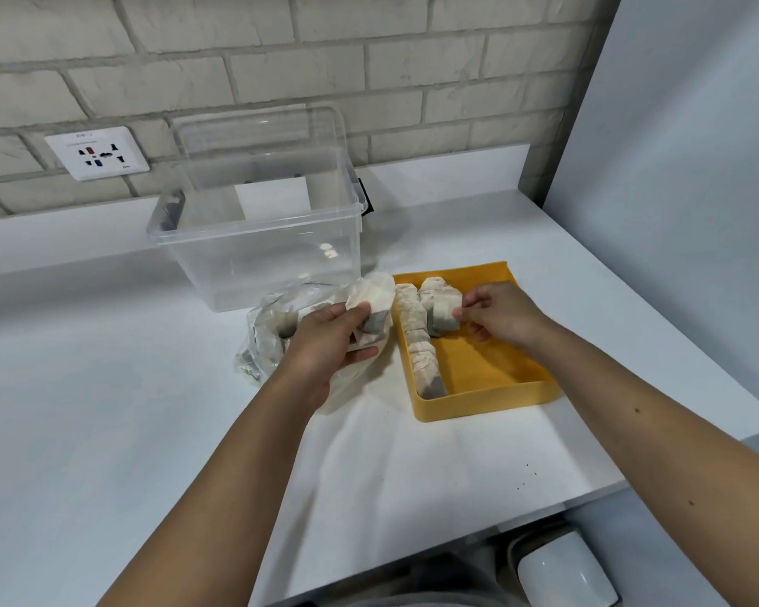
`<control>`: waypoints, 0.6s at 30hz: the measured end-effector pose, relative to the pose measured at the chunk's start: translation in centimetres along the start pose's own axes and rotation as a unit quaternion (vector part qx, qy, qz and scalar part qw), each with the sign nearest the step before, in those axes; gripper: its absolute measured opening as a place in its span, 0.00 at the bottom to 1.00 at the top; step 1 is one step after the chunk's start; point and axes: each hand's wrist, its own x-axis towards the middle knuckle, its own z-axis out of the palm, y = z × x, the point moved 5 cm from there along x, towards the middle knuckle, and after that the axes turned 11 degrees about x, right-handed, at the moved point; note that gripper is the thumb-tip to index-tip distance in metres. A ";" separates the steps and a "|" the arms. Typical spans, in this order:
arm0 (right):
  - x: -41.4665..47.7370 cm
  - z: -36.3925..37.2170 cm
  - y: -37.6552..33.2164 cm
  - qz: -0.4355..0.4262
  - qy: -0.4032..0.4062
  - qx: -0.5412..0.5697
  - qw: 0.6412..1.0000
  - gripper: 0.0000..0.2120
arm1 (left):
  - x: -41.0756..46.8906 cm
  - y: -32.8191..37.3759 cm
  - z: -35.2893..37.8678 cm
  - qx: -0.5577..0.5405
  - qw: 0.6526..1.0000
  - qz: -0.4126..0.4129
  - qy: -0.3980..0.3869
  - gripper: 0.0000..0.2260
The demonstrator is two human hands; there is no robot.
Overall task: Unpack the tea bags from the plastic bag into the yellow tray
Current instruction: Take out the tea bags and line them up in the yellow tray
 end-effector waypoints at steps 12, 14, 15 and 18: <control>2.1 1.8 0.9 0.042 0.014 -0.063 0.997 0.05 | -0.2 0.0 -0.3 0.032 0.999 0.014 0.000 0.07; 2.3 1.8 0.9 0.040 0.021 -0.073 0.996 0.06 | 0.0 -0.1 -0.5 0.032 0.999 0.014 0.005 0.09; 2.3 1.8 0.9 0.040 0.022 -0.075 0.996 0.06 | 0.0 -0.2 -0.5 0.031 0.999 0.014 0.005 0.09; 2.2 1.7 0.7 0.047 0.017 -0.081 0.995 0.08 | 0.1 -0.2 -0.5 0.028 1.000 0.011 -0.001 0.09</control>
